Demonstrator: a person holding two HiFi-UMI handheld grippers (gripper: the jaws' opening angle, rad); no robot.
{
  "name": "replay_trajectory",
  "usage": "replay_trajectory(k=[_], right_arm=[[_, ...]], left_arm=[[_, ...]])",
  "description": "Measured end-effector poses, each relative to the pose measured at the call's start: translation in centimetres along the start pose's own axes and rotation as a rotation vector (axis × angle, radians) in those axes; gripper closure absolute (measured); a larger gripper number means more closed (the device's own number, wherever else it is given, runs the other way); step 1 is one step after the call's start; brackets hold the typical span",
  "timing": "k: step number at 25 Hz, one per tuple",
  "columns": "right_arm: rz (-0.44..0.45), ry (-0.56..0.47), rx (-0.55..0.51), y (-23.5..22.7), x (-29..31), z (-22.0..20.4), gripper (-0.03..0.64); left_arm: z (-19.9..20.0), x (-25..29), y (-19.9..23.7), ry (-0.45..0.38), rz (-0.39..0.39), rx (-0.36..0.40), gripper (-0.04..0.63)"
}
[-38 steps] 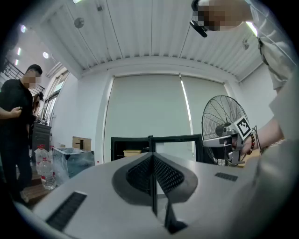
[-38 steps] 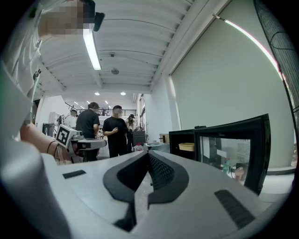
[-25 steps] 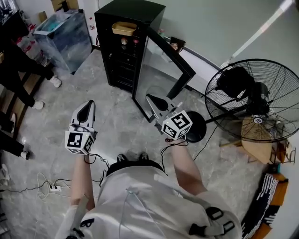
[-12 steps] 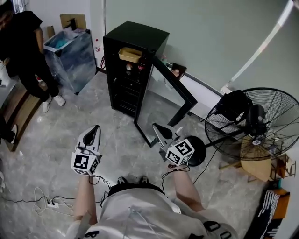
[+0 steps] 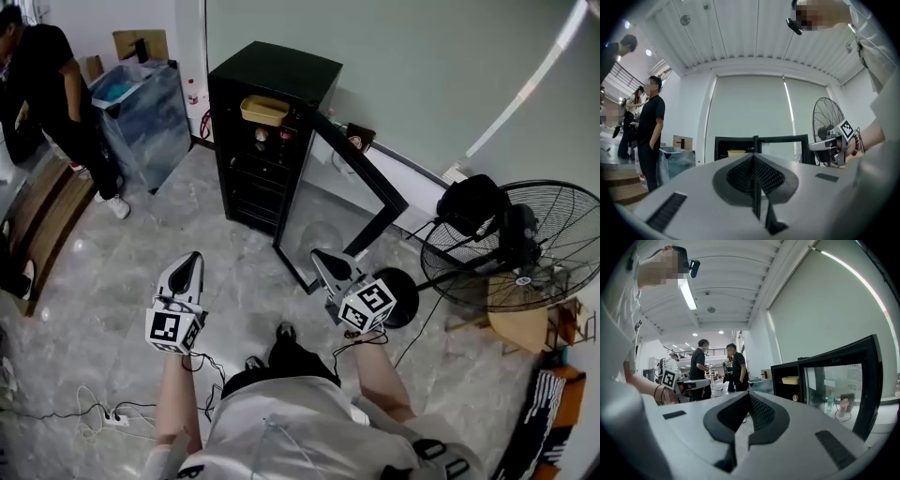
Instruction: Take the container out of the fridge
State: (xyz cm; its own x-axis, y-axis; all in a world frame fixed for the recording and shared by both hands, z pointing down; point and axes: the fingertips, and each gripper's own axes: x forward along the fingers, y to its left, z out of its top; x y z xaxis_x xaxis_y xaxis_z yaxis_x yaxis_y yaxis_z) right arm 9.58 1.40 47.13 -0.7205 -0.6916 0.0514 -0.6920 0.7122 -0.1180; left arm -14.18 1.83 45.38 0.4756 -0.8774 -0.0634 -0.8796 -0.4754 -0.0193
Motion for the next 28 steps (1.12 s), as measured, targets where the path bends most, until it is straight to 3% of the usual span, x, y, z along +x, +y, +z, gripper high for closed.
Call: replay_trajectory(k=[8,15,23,25,28], right_arm=[[0.044,-0.006,0.003,-4.1,6.3,0.3,0.601],[0.049,-0.066,-0.024,-9.8,12.5,4.0,0.601],[0.189,0.05,-0.16,-12.3,18.6,2.7,0.601],[0.195,0.104,-0.218,-12.1,18.7,1.9,0.601],[0.174,0.08,-0.203,-13.6,20.9,3.5,0.601]], left_arm=[[-1.6,4.9,3.3,0.027,0.038,0.012,0.589],[-1.9,12.2,7.0,0.038,0.066,0.015,0.589],[-1.2,20.2,9.4,0.02,0.078,0.017,0.589],[-2.0,20.7,9.3,0.038,0.066,-0.003,0.589],[-1.1,22.9,10.7,0.052,0.046,0.019,0.589]])
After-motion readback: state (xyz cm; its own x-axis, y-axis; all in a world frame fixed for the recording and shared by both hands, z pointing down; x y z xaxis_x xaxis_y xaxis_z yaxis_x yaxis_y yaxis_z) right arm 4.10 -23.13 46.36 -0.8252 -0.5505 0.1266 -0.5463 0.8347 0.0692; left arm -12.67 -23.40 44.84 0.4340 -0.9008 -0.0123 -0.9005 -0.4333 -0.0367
